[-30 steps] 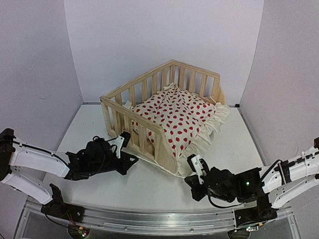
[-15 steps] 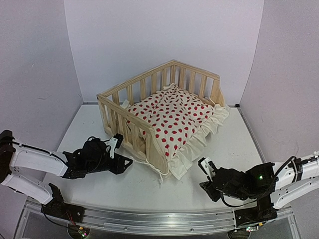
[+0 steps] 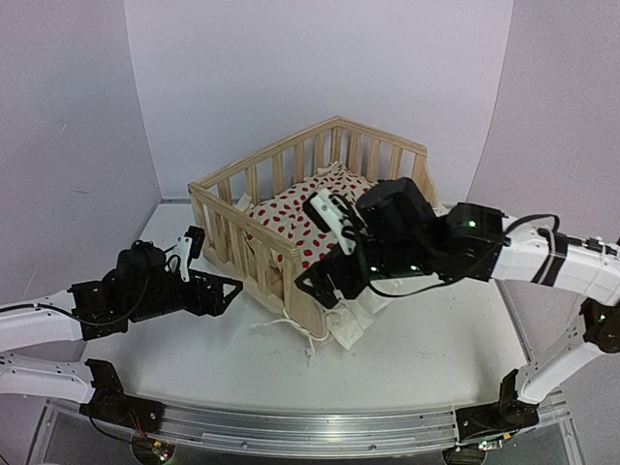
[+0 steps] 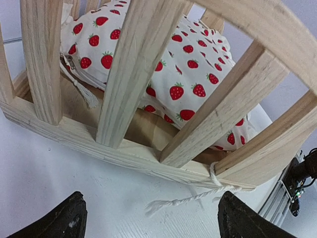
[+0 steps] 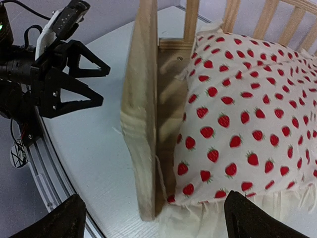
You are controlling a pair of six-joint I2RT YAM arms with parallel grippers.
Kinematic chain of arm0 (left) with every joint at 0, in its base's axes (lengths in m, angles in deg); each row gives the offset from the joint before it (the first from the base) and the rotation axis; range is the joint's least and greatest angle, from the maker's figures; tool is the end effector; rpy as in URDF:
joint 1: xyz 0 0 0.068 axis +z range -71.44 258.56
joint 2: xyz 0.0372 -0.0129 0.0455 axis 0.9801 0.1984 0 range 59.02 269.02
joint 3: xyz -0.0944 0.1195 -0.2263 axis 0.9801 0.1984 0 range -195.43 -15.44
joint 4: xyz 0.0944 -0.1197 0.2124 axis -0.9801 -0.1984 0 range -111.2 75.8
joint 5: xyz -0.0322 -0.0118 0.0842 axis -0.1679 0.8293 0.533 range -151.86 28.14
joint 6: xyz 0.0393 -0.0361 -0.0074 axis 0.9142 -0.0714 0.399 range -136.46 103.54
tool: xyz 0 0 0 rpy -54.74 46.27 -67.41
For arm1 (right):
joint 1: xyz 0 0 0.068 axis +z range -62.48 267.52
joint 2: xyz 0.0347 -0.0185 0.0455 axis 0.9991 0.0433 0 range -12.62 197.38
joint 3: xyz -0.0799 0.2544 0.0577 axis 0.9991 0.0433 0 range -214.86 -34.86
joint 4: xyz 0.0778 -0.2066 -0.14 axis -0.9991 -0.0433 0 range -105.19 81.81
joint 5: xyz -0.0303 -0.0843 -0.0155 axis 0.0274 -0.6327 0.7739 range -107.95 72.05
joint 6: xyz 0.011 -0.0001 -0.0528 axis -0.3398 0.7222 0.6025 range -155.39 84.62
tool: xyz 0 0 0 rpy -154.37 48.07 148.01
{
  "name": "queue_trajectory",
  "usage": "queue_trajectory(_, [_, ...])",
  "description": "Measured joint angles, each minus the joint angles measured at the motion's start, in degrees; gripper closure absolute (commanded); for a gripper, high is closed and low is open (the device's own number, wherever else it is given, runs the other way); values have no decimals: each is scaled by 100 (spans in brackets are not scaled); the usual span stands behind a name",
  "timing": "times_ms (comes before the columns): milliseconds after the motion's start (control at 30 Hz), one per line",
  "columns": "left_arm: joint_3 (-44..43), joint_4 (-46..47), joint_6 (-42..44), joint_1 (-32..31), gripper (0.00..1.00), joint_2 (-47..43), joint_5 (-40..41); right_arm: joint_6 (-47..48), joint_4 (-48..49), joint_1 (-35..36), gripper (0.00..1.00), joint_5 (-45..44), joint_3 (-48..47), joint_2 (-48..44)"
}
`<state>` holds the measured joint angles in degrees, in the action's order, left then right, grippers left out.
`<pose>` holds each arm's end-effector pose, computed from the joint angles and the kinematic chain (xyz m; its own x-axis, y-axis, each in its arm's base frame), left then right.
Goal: Set up the pet bed
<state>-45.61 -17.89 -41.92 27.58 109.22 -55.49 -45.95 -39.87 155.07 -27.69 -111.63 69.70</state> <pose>0.1302 -0.1544 0.2449 -0.5329 -0.0208 -0.8459 0.5306 0.7705 -0.3533 0.1283 0.2945 0.3452 -0.3847 -0.4579 -0.8014 -0.8025 0.5949 0.0453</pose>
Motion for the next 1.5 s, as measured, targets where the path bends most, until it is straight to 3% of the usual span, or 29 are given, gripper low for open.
queue_trajectory(100, [-350,-472,-61,42,6,-114,20,214,-101,-33,15,236,-1012,907])
queue_trajectory(267, [-400,-1259,-461,59,6,-490,328,420,-282,-81,48,247,-1934,1858])
queue_trajectory(433, [-389,-1794,-621,72,7,-1121,684,490,-549,-133,79,264,-1998,1998])
queue_trajectory(567, [-780,-2162,-592,79,7,-1272,1047,389,-433,-221,99,389,-1703,1784])
queue_trajectory(600, [-898,-2216,-579,79,8,-1300,1132,389,-459,-212,100,299,-1561,1650])
queue_trajectory(1000, [-1582,-2350,-251,79,6,-1394,2037,1091,-1720,-221,100,1307,-46,-352])
queue_trajectory(1100, [-1537,-2321,-310,81,5,-1292,2225,1123,-1934,-61,91,1388,404,-964])
queue_trajectory(1300, [-964,-2020,-505,413,5,-909,2208,1158,-2494,103,98,1561,603,-1488])
queue_trajectory(1367, [-662,-1751,-509,798,7,-752,1860,1211,-2549,101,88,1596,603,-1504])
queue_trajectory(1500, [-136,-1056,-444,1515,11,-407,791,1038,-2647,90,54,1659,592,-1537])
